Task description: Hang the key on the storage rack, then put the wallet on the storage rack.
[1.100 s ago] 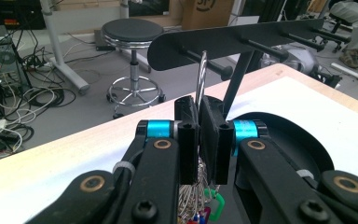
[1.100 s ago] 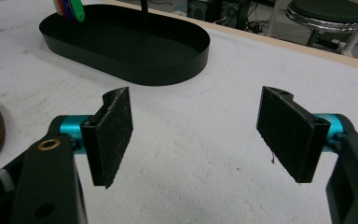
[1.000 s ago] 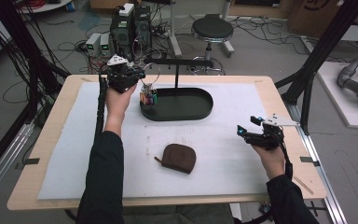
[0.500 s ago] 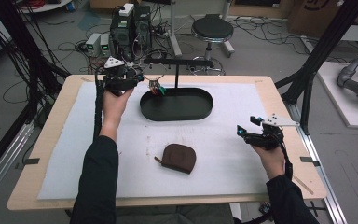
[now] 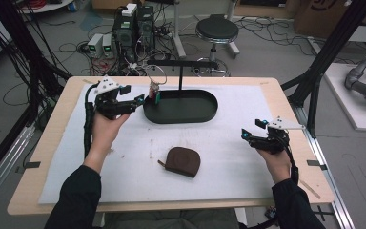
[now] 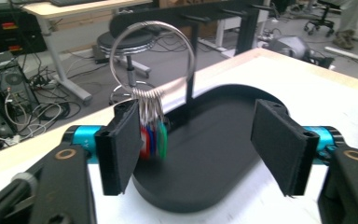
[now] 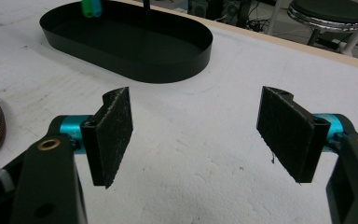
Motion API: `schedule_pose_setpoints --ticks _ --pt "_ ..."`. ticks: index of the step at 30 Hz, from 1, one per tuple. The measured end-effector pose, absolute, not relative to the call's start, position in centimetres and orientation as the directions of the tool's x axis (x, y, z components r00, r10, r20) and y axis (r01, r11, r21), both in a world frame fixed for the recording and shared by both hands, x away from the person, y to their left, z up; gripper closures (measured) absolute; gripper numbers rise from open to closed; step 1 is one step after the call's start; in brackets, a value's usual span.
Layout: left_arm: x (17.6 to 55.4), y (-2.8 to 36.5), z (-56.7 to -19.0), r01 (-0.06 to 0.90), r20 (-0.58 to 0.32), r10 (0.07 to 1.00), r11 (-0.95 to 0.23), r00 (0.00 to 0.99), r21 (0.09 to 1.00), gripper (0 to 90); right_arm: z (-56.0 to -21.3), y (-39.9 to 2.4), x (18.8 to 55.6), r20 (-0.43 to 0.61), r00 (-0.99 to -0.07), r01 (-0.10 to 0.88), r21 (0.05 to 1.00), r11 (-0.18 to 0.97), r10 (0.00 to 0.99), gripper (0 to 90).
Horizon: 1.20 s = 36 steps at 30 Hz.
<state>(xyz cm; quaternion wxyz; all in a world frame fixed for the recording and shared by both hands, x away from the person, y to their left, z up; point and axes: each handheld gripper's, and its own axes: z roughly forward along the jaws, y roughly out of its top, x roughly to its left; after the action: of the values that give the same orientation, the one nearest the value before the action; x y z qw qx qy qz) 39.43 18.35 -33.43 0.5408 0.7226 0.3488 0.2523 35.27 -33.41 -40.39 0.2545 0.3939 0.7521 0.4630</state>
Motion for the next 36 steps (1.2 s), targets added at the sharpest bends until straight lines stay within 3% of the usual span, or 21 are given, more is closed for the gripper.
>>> schedule_pose_setpoints --ticks 4,12,19,36 --pt "37.3 19.0 -34.1 0.213 0.009 0.765 -0.19 0.644 0.958 26.5 -40.4 -33.4 35.2 -0.018 -0.558 0.357 0.897 0.26 0.83 27.4" --pt "33.4 20.8 -36.5 0.182 0.067 0.78 -0.228 0.622 0.956 25.6 -40.4 -33.3 35.2 -0.022 -0.557 0.358 0.896 0.264 0.83 27.4" --pt "31.5 22.9 -38.8 0.217 0.045 0.809 -0.21 0.586 0.953 24.0 -40.4 -33.3 35.1 -0.02 -0.556 0.359 0.896 0.262 0.831 27.3" --pt "31.1 23.0 -39.9 0.204 0.057 0.808 -0.216 0.586 0.955 24.0 -40.4 -32.3 34.4 -0.001 -0.593 0.349 0.901 0.258 0.805 27.3"
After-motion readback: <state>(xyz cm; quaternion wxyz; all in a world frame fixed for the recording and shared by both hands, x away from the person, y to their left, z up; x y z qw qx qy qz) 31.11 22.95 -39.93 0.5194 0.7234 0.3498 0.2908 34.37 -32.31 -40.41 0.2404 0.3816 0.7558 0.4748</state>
